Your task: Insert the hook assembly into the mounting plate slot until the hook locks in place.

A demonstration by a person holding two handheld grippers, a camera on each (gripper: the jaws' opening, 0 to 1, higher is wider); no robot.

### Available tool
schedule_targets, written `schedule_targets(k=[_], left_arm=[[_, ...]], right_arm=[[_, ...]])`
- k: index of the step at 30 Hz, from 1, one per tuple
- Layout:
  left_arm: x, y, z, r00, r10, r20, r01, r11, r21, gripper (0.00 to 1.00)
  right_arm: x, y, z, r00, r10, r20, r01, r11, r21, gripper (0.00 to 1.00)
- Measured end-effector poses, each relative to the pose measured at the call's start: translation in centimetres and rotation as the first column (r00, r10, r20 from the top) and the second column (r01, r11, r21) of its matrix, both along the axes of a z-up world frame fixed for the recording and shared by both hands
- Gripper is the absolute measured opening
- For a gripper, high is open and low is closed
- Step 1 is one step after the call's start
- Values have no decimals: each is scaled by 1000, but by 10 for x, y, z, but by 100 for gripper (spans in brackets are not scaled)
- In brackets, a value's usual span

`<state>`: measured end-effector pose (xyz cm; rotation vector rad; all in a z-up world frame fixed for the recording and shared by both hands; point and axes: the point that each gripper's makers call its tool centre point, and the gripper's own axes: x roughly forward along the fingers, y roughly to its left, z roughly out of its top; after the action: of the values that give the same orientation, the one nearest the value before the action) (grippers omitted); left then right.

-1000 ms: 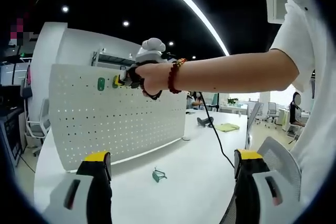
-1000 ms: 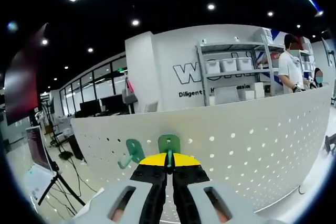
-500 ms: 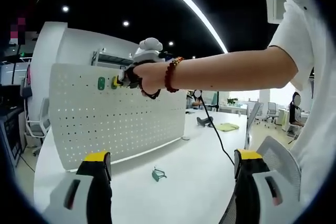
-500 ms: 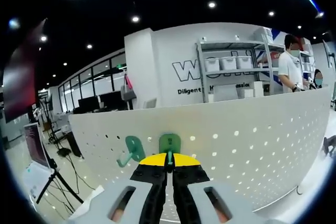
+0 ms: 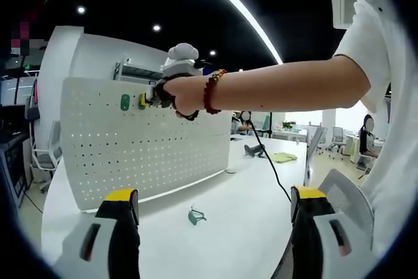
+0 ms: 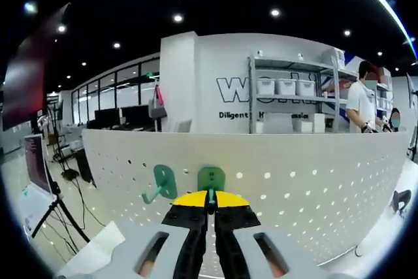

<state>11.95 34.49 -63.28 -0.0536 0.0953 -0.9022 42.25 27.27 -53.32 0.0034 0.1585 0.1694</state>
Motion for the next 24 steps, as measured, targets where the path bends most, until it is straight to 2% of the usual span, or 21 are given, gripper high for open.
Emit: schedule_targets(k=[5,6,9,17,20,24], left_arm=[[0,-1,-1,1000,-3,-3,3,1000,6,99],[0,-1,-1,1000,-5,-2,5,1000,7,99],[0,-2,-1,1000,-7,-2,7,1000,6,99],[1,-1,0,1000,-7,-11,7,1000,-1,98],[2,-3,1,1000,-12,-9,12,1000,1,98],[3,-4,0,1000,-16,-10,17,1000,5,98]], right_arm=[[0,0,0,1000,-2,7,3,997,-72,1],[0,0,1,1000,-4,7,4,997,-73,1],[1,-2,1,1000,-9,-2,9,1000,-14,1],[1,-1,0,1000,-26,0,26,1000,0,2],[-1,5,-1,1000,-28,6,28,1000,-5,3],[0,1,0,999,-44,21,45,998,-37,3]])
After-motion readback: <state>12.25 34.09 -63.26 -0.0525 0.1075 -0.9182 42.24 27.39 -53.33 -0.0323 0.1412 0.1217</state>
